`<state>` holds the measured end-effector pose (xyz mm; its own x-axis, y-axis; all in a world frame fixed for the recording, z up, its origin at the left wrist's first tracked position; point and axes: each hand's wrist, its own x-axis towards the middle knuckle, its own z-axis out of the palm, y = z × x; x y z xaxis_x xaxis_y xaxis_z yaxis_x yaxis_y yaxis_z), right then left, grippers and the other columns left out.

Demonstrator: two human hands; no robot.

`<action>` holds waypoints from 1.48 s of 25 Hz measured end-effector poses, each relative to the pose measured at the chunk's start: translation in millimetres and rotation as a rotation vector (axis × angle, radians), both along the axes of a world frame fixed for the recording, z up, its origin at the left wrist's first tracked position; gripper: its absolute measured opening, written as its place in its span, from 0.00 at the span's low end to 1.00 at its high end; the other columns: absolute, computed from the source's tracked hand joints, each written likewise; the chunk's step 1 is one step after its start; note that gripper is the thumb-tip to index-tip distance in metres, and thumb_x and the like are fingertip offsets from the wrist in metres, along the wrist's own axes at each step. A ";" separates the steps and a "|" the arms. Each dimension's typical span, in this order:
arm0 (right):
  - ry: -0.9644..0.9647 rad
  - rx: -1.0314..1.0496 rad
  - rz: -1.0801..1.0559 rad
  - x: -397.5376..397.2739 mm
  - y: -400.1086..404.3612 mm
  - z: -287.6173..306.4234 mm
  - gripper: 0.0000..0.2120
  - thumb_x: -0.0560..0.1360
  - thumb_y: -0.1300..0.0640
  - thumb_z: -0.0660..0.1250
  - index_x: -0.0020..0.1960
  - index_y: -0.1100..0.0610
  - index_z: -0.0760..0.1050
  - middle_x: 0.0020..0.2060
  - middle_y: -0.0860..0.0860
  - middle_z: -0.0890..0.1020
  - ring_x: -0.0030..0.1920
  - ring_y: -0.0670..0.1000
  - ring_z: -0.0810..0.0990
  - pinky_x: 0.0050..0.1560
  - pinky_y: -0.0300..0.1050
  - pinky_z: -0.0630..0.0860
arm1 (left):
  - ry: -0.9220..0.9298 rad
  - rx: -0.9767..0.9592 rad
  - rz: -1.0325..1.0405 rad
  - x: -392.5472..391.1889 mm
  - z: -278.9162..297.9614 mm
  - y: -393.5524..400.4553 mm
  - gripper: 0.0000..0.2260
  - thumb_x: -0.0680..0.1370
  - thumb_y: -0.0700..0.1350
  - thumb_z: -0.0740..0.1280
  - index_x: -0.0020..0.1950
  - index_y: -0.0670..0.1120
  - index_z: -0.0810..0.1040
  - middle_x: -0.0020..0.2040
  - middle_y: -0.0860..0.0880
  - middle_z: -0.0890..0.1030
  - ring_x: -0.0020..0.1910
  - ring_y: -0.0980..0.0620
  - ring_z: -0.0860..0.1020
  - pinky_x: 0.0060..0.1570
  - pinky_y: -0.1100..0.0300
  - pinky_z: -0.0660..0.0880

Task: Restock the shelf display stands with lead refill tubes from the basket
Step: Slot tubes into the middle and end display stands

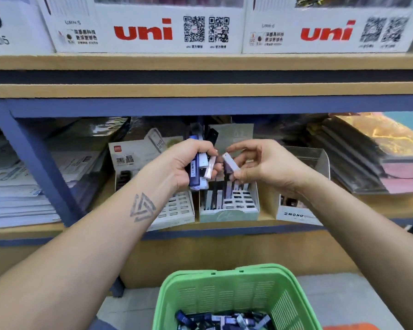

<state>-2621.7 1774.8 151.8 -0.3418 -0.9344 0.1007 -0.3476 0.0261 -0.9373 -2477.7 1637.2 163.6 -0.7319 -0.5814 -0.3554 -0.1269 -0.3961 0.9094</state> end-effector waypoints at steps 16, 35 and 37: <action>0.064 -0.029 -0.444 -126.4 102.4 -42.4 0.04 0.74 0.66 0.75 0.47 0.65 0.82 0.36 0.59 0.86 0.38 0.53 0.87 0.46 0.46 0.83 | -0.065 0.027 -0.271 -133.6 -40.0 79.4 0.03 0.77 0.35 0.65 0.45 0.38 0.78 0.37 0.42 0.83 0.31 0.49 0.80 0.31 0.61 0.77; 0.062 -0.006 -0.421 -145.4 114.4 -40.4 0.06 0.75 0.67 0.73 0.52 0.62 0.83 0.40 0.57 0.87 0.43 0.56 0.88 0.48 0.50 0.84 | -0.100 -0.019 -0.254 -141.8 -49.9 72.8 0.02 0.76 0.34 0.66 0.45 0.38 0.77 0.37 0.41 0.83 0.31 0.49 0.81 0.31 0.61 0.78; 0.203 0.033 -0.495 -150.3 120.6 -42.3 0.07 0.74 0.66 0.74 0.52 0.61 0.84 0.38 0.54 0.87 0.41 0.52 0.87 0.47 0.46 0.84 | -0.097 -0.019 -0.255 -142.8 -50.1 73.4 0.02 0.76 0.34 0.66 0.45 0.38 0.77 0.37 0.41 0.83 0.30 0.49 0.81 0.30 0.61 0.78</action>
<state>-2771.9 1895.5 109.5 -0.7194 -0.6700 0.1834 -0.4600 0.2616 -0.8485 -2620.4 1710.6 113.5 -0.8184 -0.3900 -0.4220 -0.3073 -0.3234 0.8949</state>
